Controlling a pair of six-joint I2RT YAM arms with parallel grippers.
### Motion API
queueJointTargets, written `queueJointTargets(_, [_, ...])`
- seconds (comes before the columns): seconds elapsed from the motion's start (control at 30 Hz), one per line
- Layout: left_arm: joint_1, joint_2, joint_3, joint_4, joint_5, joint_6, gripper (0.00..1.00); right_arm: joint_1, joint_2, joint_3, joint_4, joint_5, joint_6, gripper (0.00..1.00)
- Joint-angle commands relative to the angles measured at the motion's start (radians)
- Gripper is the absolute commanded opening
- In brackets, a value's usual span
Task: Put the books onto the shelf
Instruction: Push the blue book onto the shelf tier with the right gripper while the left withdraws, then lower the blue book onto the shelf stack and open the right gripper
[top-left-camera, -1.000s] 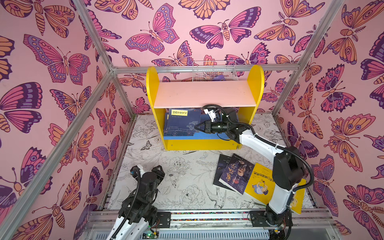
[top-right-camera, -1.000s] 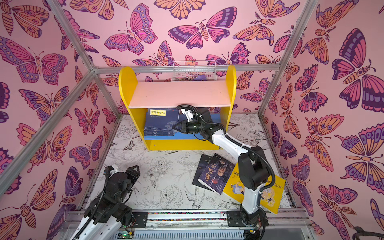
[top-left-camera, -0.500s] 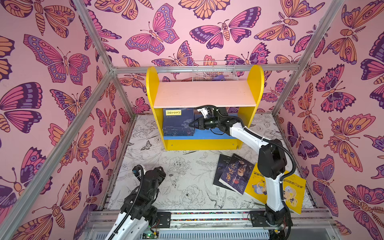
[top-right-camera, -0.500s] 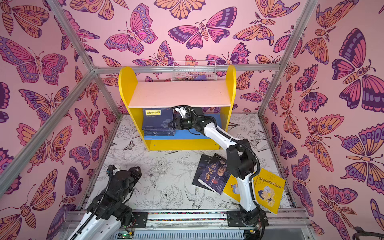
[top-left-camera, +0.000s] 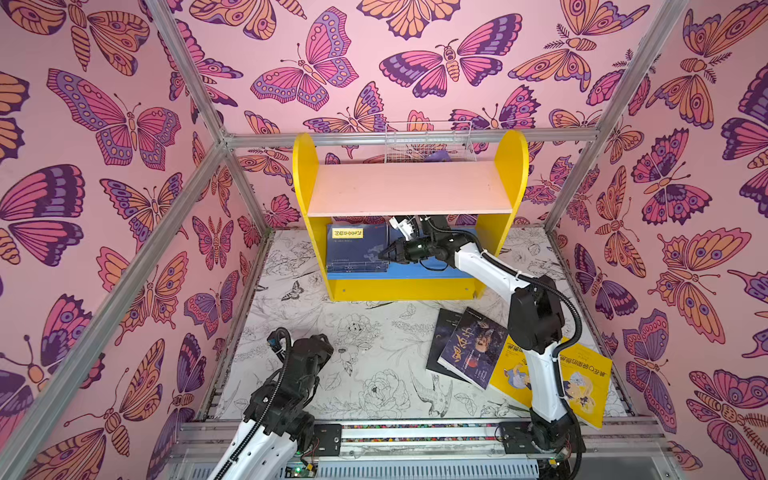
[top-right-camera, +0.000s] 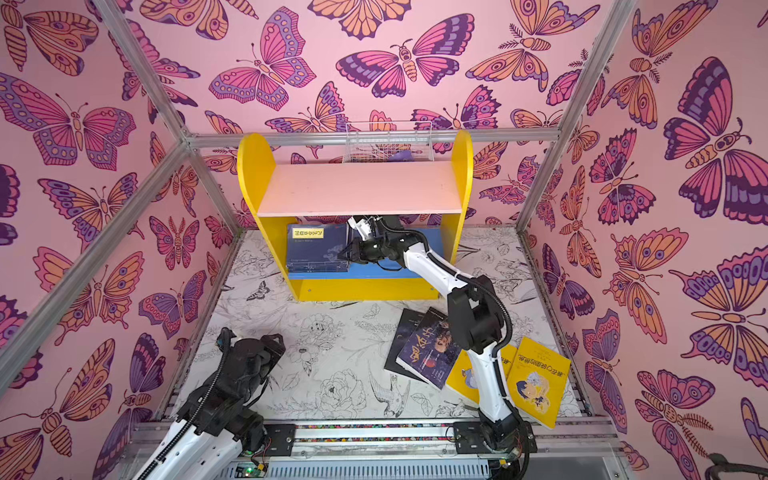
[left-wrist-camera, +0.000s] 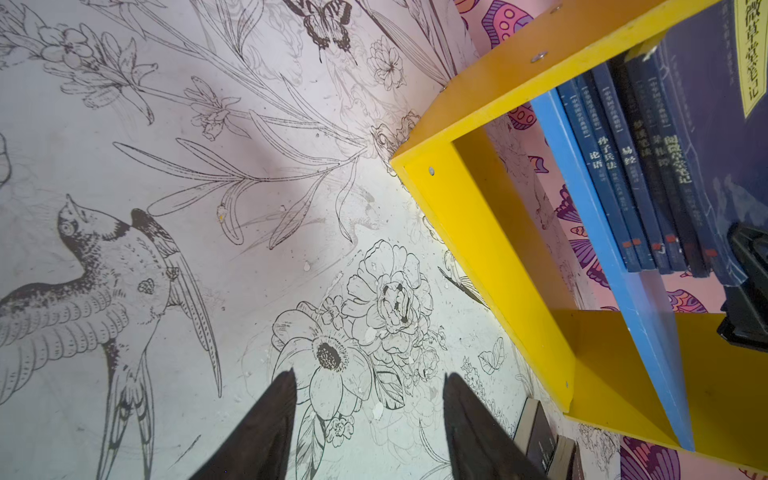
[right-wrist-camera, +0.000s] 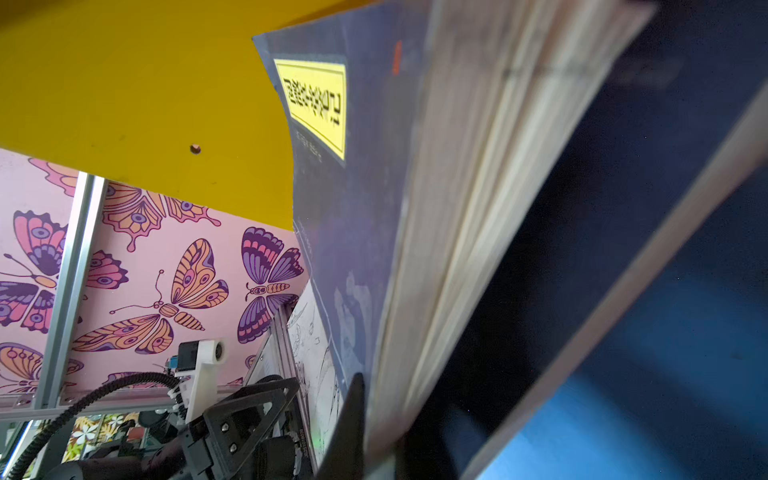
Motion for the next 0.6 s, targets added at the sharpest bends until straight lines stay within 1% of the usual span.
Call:
queueJointTargets(0.0, [0.005,0.004,-0.005,0.011,0.016,-0.001,0.59,-0.017,-0.024,0.027,0.053,0.087,0.005,0.05])
queueJointTargets(0.17, [0.005,0.008,-0.005,0.012,0.020,-0.003,0.59,-0.019,-0.017,0.034,0.100,0.057,0.044,0.05])
queueJointTargets(0.27, [0.005,0.012,-0.004,0.013,0.023,-0.004,0.59,-0.019,-0.002,0.050,0.096,0.054,0.050,0.06])
queueJointTargets(0.37, [0.005,0.015,-0.005,0.015,0.030,-0.007,0.59,-0.020,0.004,0.050,0.100,0.058,0.051,0.12])
queueJointTargets(0.4, [0.005,0.014,-0.006,0.014,0.034,-0.009,0.59,-0.019,0.005,0.054,0.096,0.056,0.052,0.18])
queueJointTargets(0.5, [0.005,0.015,-0.011,0.015,0.041,-0.019,0.59,-0.017,-0.010,0.049,0.087,0.072,0.043,0.41])
queueJointTargets(0.57, [0.005,0.015,-0.015,0.018,0.047,-0.024,0.59,-0.017,-0.026,0.042,0.069,0.101,0.027,0.50])
